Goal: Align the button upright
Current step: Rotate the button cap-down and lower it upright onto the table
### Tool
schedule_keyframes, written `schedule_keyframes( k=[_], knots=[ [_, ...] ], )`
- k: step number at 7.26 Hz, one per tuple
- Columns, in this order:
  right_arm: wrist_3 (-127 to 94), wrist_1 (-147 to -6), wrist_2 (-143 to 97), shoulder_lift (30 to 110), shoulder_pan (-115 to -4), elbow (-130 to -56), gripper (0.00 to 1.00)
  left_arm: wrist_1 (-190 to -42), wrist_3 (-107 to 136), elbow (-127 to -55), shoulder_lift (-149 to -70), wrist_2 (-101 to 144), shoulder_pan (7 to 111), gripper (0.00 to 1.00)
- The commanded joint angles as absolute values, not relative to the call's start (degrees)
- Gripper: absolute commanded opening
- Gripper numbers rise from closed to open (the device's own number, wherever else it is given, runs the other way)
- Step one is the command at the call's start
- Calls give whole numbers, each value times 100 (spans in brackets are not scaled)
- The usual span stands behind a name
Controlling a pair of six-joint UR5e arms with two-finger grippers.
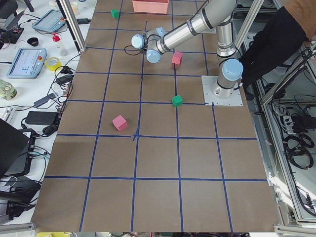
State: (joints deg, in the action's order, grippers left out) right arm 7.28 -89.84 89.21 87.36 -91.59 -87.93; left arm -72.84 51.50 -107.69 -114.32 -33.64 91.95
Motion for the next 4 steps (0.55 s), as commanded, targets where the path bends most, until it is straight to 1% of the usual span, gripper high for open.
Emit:
schedule_keyframes(
  k=[1,4],
  knots=[
    [800,-8991,8921,8736,-9158,-8807,100,-7277,5098,-10819,-11627,-3033,9088,0],
    [800,-8982,8921,8736,-9167,-8807,100,-7286,4623,-10846,-11847,-2953,8816,0]
  ],
)
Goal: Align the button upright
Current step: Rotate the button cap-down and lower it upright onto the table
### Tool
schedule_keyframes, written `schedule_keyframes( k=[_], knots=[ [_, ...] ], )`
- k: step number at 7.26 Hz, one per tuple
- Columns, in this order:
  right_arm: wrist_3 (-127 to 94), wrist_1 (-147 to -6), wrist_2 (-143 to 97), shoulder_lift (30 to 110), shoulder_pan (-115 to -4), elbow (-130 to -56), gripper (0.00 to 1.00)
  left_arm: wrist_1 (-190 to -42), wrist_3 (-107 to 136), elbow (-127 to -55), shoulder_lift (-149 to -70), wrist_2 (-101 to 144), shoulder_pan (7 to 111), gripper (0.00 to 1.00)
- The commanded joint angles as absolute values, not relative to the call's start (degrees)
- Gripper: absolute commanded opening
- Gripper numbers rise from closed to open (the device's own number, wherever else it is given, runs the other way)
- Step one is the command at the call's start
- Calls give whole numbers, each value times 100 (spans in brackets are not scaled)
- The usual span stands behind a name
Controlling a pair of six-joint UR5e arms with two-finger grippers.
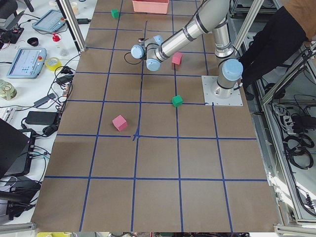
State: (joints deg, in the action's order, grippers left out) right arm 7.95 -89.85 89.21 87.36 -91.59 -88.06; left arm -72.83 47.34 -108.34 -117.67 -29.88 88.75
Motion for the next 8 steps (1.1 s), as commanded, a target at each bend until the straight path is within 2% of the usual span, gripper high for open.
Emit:
schedule_keyframes(
  k=[1,4,5,6,8],
  knots=[
    [800,-8982,8921,8736,-9158,-8807,100,-7277,4606,-10863,-11882,-2953,8815,2],
    [800,-8982,8921,8736,-9167,-8807,100,-7286,4421,-10942,-11892,-2962,8807,44],
    [791,-8982,8921,8736,-9167,-8807,100,-7286,4421,-10951,-11900,-2971,8807,54],
    [791,-8982,8921,8736,-9158,-8807,100,-7295,4438,-10969,-11900,-2988,8807,75],
    [774,-9035,8921,8736,-9167,-8807,100,-7286,4482,-10986,-11874,-3006,8807,81]
  ],
)
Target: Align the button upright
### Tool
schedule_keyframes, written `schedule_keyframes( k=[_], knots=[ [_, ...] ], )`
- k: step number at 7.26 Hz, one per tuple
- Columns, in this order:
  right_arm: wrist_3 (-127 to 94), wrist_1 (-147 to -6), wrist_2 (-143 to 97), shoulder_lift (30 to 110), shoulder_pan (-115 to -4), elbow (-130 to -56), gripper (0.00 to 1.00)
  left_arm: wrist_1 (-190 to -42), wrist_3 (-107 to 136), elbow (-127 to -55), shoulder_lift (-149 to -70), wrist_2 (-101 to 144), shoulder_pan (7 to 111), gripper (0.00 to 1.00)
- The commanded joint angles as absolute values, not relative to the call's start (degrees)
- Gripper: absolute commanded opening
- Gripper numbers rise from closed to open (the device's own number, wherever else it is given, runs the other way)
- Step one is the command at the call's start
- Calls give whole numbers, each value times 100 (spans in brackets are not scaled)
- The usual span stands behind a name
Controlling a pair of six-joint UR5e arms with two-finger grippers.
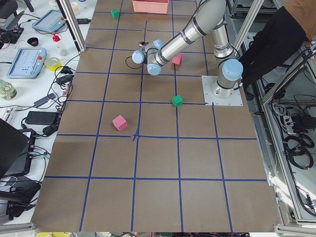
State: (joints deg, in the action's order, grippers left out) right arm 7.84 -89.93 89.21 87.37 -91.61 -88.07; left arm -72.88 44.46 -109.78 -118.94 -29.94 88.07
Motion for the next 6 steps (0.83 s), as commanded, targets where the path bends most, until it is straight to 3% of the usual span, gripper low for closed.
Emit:
schedule_keyframes(
  k=[1,3,6],
  knots=[
    [773,-9035,8921,8736,-9158,-8798,100,-7286,4709,-10925,-11744,-3075,8798,90],
    [773,-9035,8921,8736,-9167,-8798,100,-7241,5254,-10200,-11288,-3983,8684,100],
    [782,-9035,8921,8736,-9158,-8807,100,-7242,4396,-9563,-10637,-5032,8500,100]
  ],
)
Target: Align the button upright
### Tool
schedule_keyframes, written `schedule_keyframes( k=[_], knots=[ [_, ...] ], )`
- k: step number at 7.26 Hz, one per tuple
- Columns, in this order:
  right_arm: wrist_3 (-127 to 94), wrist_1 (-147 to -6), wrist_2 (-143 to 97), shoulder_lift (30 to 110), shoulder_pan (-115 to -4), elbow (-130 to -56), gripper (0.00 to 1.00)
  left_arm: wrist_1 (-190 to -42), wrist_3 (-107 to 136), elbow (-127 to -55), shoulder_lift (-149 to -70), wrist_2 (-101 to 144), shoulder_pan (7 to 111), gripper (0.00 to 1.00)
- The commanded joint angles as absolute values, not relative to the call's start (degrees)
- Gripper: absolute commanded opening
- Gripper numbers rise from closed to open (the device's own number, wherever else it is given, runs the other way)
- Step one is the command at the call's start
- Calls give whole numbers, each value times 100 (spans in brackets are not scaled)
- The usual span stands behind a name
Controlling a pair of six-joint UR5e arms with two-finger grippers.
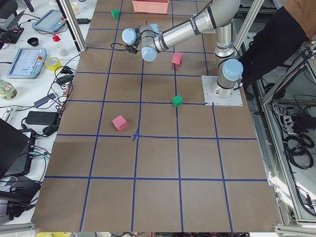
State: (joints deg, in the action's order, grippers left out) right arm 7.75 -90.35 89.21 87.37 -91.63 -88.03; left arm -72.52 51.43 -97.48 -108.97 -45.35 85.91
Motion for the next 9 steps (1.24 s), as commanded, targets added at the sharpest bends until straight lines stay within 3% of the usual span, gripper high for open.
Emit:
schedule_keyframes(
  k=[1,4,9],
  knots=[
    [774,-9035,8921,8736,-9167,-8807,100,-7277,3333,-9502,-10478,-5602,8299,100],
    [782,-9035,8921,8728,-9158,-8807,100,-8310,431,-8871,-9986,-8736,8077,100],
    [782,-9035,8921,8728,-9167,-8807,100,-9193,446,-8824,-9167,-9440,8444,100]
  ],
)
